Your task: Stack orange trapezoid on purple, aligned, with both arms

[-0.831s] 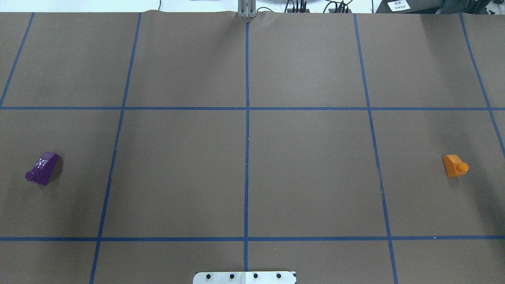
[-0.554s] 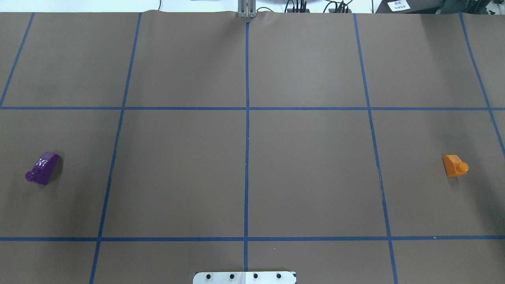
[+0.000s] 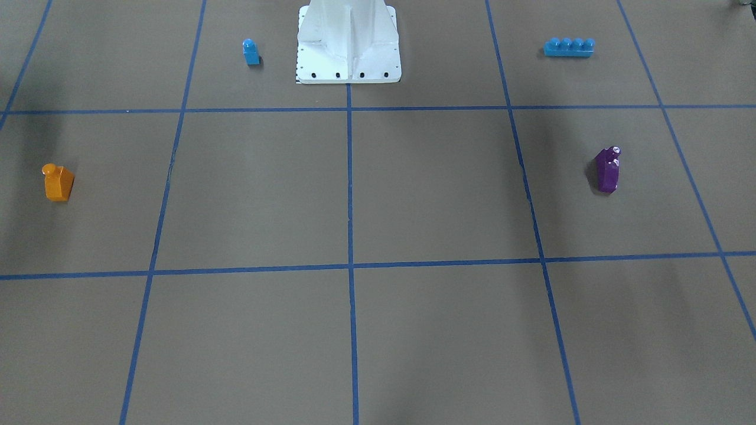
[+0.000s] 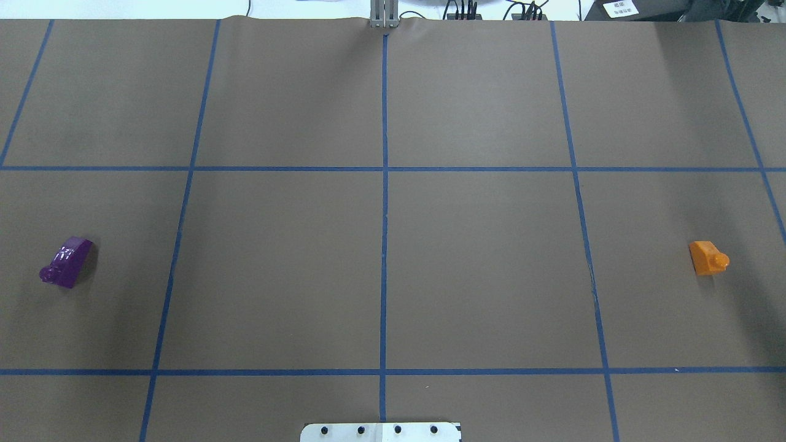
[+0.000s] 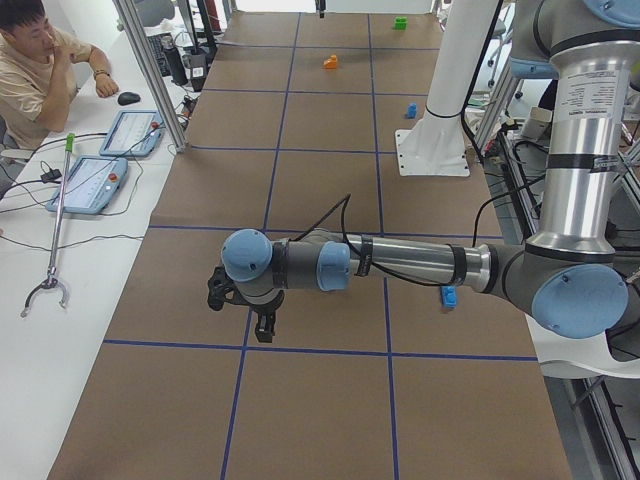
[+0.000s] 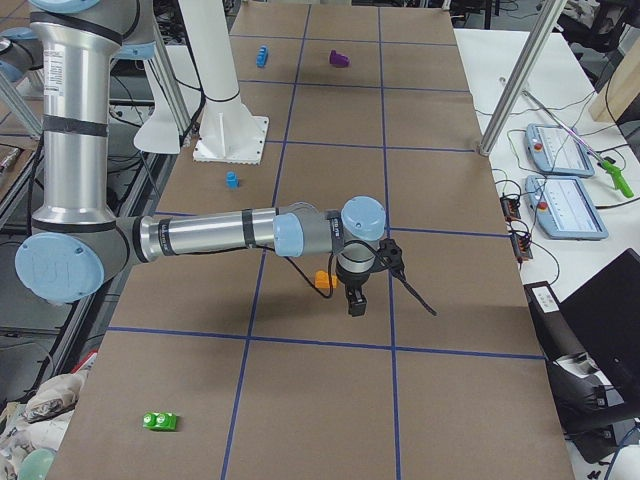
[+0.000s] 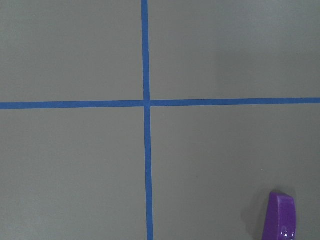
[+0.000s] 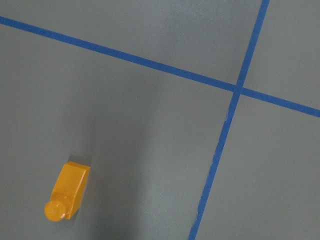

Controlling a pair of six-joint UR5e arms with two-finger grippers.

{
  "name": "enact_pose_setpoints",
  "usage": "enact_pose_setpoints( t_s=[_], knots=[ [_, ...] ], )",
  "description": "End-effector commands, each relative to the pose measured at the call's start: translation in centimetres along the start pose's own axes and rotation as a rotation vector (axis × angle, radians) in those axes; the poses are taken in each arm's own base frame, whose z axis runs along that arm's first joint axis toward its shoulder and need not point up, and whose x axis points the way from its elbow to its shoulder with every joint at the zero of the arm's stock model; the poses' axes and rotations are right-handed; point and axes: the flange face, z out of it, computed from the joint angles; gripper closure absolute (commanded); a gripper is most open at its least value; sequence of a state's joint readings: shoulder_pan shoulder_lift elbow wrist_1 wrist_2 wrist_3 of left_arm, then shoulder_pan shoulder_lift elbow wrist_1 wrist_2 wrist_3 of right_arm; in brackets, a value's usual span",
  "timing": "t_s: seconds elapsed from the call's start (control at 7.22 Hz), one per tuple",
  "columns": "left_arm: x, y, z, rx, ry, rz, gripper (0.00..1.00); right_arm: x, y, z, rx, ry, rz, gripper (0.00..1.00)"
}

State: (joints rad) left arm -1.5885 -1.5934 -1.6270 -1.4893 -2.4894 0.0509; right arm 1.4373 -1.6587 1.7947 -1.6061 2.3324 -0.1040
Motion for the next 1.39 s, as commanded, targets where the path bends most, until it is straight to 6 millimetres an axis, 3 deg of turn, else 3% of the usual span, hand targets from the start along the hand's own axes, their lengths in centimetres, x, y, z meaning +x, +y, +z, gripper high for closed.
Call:
enact_pose_setpoints(
  t_s=[0.0, 0.14, 0.28, 0.42, 0.55, 0.97, 1.25],
  knots=[
    [1.1, 0.0, 1.1, 0.009, 0.011, 0.063, 0.00, -0.2, -0.1, 0.0, 0.001, -0.004, 0.003, 0.00],
    [3.8, -0.3, 3.5, -0.006, 0.037, 0.143, 0.00, -0.4, -0.5, -0.1, 0.003, -0.004, 0.000, 0.00],
    [8.5, -0.4, 6.8, -0.068, 0.055, 0.125, 0.00, -0.5, -0.5, -0.2, 0.005, -0.002, -0.001, 0.00],
    [11.9, -0.1, 8.4, -0.080, 0.044, 0.133, 0.00, -0.6, -0.6, -0.4, 0.009, -0.002, -0.007, 0.00],
    [15.3, 0.5, 11.6, -0.111, 0.034, 0.219, 0.00, -0.7, -0.6, -0.4, 0.010, -0.003, -0.009, 0.00],
    [21.1, 3.0, 18.8, -0.173, -0.040, 0.251, 0.00, -0.7, -0.3, -0.2, 0.006, -0.027, -0.004, 0.00],
    [22.9, 4.8, 22.4, -0.212, -0.102, 0.296, 0.00, -0.8, -0.6, -0.3, 0.038, -0.025, -0.035, 0.00]
  ],
)
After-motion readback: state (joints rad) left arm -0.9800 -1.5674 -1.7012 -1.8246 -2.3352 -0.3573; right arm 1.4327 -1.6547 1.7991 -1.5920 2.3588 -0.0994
